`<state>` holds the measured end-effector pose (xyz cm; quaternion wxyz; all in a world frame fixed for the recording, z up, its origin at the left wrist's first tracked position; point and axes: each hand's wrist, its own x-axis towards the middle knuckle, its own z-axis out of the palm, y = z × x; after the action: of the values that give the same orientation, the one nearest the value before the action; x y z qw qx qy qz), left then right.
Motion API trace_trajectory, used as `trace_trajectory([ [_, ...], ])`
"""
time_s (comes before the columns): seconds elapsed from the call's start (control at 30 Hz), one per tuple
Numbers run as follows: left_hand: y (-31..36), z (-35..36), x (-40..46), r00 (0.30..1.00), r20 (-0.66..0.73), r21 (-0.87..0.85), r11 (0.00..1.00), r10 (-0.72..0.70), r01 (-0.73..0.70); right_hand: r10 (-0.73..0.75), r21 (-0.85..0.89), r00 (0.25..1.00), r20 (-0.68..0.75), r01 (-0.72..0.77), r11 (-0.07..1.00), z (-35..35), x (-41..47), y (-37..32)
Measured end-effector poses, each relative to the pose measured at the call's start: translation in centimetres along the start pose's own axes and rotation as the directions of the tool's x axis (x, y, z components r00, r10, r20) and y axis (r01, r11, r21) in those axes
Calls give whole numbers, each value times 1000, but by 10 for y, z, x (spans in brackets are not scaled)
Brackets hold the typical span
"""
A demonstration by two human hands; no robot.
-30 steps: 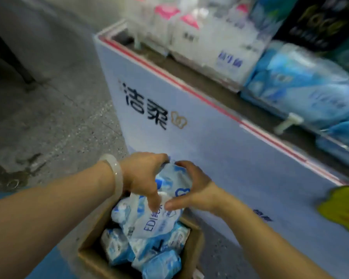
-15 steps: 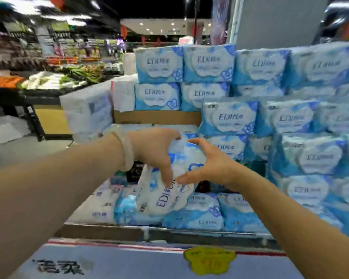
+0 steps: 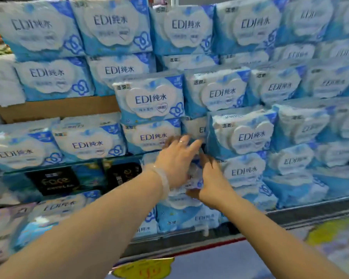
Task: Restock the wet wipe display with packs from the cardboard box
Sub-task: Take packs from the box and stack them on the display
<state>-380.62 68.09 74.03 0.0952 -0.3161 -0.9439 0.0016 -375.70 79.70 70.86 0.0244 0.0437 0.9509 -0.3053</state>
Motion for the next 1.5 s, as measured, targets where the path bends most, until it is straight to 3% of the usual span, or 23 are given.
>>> trace_trajectory([
  [0.07, -12, 19, -25, 956, -71, -248, 934, -285, 259, 4, -20, 1000, 29, -4, 1000, 6, 2, 1],
  [0.13, -23, 31, -53, 805, -83, -449, 743, -587, 496, 11, -21, 1000, 29, -10, 1000, 9, 6, -1],
  [0.17, -27, 35, -64, 731, -25, -546, 622, -682, 562, 16, -17, 1000, 27, -16, 1000, 10, 9, -3],
  [0.23, -28, 45, -74, 668, 167, -706, 385, -725, 594, 13, -30, 1000, 21, -13, 999, 10, 15, -7],
  [0.3, -26, 55, -71, 707, 251, -756, 322, -662, 570, 29, -70, 999, 34, -27, 997, 12, 19, -11],
  [0.53, -29, 57, -56, 743, 297, -748, 337, -600, 571, 94, -174, 995, 16, -90, 981, 15, 23, -14],
  [0.67, -24, 52, -57, 766, 229, -691, 455, -600, 562, 140, -355, 990, -27, -141, 924, 16, 14, -26],
  [0.73, -18, 52, -62, 743, 113, -649, 517, -659, 558, 75, -480, 993, -92, -110, 870, 19, 9, -28],
  [0.8, -17, 52, -65, 789, 16, -597, 627, -614, 501, -49, -544, 991, -124, -26, 839, 21, 8, -25],
  [0.87, -19, 48, -65, 844, 54, -539, 696, -533, 474, -147, -546, 988, -51, 95, 832, 18, 13, -17],
  [0.93, -22, 45, -62, 853, 107, -530, 696, -512, 484, -201, -483, 979, 19, 185, 856, 13, 19, -11],
  [1.1, -20, 33, -62, 857, 186, -402, 759, -480, 512, -178, -483, 984, 28, 169, 859, 9, 18, -13],
  [1.17, -25, 28, -73, 865, 167, -330, 800, -473, 501, -113, -605, 992, 50, 120, 787, 7, 11, -28],
  [1.23, -35, 26, -92, 875, 86, -300, 825, -477, 479, -178, -681, 984, 32, 152, 717, 12, 1, -54],
  [1.37, -75, 26, -164, 823, -24, -109, 820, -567, 562, -436, -599, 881, 186, 453, 660, 61, -28, -119],
  [1.5, -116, 34, -284, 749, -33, -23, 750, -662, 661, -600, -480, 705, 378, 703, 524, 145, -67, -175],
])
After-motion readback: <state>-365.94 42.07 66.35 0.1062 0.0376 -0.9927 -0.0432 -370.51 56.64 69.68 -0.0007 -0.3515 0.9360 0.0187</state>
